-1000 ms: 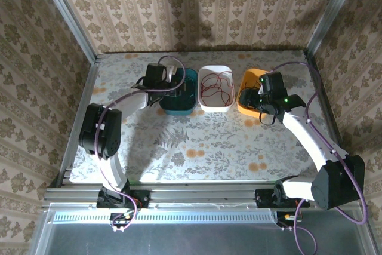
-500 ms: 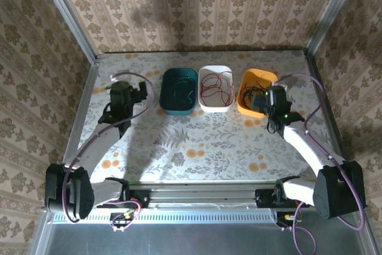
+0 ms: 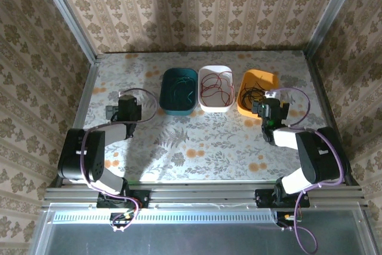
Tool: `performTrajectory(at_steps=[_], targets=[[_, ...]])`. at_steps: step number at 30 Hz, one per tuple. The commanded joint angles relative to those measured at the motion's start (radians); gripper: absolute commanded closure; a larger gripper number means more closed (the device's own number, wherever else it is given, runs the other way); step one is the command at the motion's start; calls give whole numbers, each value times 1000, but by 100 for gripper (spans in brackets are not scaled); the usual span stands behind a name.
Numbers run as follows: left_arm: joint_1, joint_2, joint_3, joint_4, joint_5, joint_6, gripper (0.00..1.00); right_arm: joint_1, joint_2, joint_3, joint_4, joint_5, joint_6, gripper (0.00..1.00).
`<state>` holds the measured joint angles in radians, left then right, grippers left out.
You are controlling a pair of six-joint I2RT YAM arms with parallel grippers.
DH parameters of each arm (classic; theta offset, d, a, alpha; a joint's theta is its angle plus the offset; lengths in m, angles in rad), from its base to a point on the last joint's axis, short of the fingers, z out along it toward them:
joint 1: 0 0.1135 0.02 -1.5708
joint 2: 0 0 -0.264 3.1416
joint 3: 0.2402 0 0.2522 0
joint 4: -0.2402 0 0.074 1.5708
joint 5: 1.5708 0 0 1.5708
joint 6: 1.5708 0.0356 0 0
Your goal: Untangle the cables
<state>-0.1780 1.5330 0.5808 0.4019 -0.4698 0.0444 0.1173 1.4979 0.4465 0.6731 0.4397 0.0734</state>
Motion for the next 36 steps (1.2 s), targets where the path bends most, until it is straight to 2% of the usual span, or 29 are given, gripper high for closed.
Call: performTrajectory(at_steps=[1, 2, 3, 4, 5, 6, 7, 8, 9, 10, 13, 15, 36], targets=[[1, 39, 7, 223, 66, 115, 0, -30, -13, -39, 152, -128, -32, 0], [28, 37, 10, 193, 63, 56, 0, -55, 16, -43, 169, -197, -28, 0], [54, 28, -11, 225, 94, 44, 0, -67, 64, -63, 285, -226, -34, 0], [68, 9, -33, 234, 130, 19, 0, -69, 43, -54, 225, -227, -23, 0], [79, 0, -85, 328, 162, 30, 0, -77, 24, -40, 166, -243, -17, 0], [87, -18, -136, 393, 184, 11, 0, -78, 44, -54, 230, -248, -23, 0], [111, -19, -187, 468, 236, -7, 0, -79, 34, -49, 198, -247, -20, 0], [130, 35, -245, 651, 271, -4, 0, -79, 30, -47, 196, -248, -19, 0], [129, 50, -268, 723, 276, 11, 0, -79, 39, -51, 213, -247, -21, 0], [131, 6, -245, 589, 290, -16, 0, -79, 31, -48, 194, -247, -20, 0], [133, 18, -204, 534, 282, -14, 0, -74, 29, -48, 197, -240, -22, 0], [133, 33, -212, 582, 279, 2, 0, -74, 30, -51, 201, -239, -22, 0], [135, 29, -208, 567, 281, -3, 0, -100, 38, -32, 174, -297, -14, 0]])
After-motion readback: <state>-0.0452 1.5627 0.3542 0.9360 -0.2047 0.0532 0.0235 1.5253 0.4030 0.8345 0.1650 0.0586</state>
